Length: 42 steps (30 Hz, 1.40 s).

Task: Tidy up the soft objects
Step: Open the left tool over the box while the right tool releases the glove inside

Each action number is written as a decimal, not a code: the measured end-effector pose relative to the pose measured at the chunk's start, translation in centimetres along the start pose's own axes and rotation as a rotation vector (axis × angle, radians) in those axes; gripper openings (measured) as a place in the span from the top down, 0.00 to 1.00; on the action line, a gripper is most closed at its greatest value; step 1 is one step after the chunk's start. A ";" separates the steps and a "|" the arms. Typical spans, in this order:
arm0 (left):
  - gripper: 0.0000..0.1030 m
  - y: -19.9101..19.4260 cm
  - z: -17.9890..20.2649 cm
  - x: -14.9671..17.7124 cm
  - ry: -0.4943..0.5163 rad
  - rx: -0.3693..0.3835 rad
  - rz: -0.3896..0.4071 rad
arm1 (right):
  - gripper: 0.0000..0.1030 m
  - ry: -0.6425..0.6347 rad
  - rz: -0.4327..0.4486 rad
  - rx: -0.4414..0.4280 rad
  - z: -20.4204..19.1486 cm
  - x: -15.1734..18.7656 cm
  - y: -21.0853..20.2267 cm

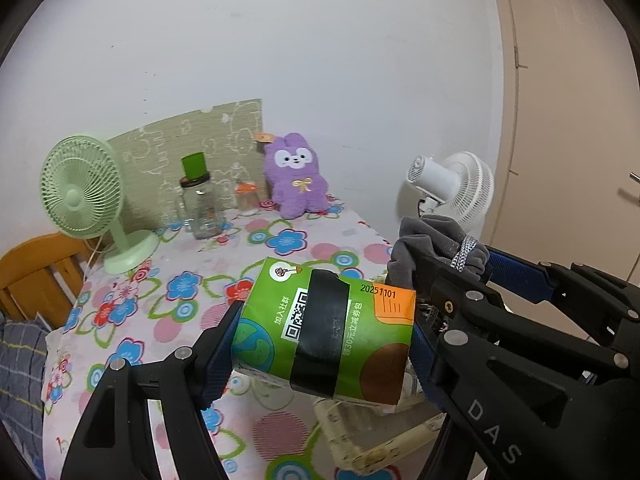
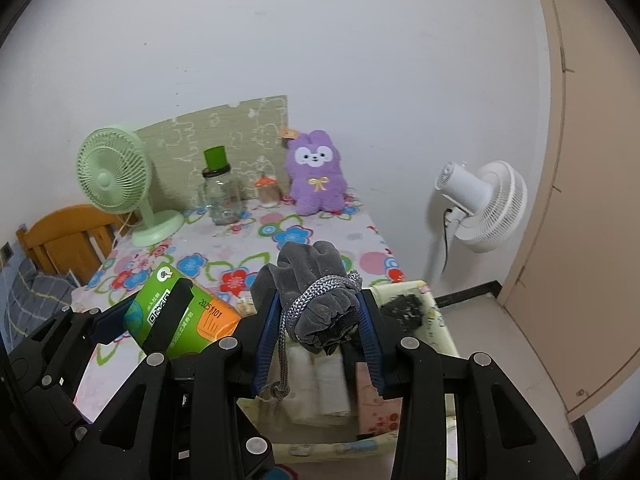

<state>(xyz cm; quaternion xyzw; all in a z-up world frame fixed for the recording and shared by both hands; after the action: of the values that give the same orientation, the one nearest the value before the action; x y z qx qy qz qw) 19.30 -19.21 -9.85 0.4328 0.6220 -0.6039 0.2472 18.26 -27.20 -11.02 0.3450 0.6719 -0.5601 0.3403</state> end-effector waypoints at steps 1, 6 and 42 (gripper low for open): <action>0.25 0.2 0.4 0.0 0.003 0.007 -0.002 | 0.59 0.006 -0.003 0.005 0.4 0.1 0.0; 0.25 1.0 1.8 0.3 0.014 0.029 -0.020 | 0.59 0.024 -0.019 0.030 2.1 0.7 0.4; 0.04 4.2 2.4 3.3 0.054 0.028 -0.136 | 0.23 0.101 -0.108 -0.006 3.3 3.8 4.9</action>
<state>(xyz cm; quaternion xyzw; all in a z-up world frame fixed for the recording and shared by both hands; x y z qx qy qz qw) 20.62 -21.15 -15.15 0.4091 0.6478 -0.6160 0.1828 20.58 -29.44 -17.21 0.3351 0.7074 -0.5575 0.2765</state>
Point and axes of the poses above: each gripper's, at about its wrist camera, not at the fingertips, and y roughly the way its jaws point, z to its right, x to its underside, the point moved 10 cm from there along y, roughly the way its jaws point, and after that the axes turned 11 degrees about -x, right-handed, at the moved point
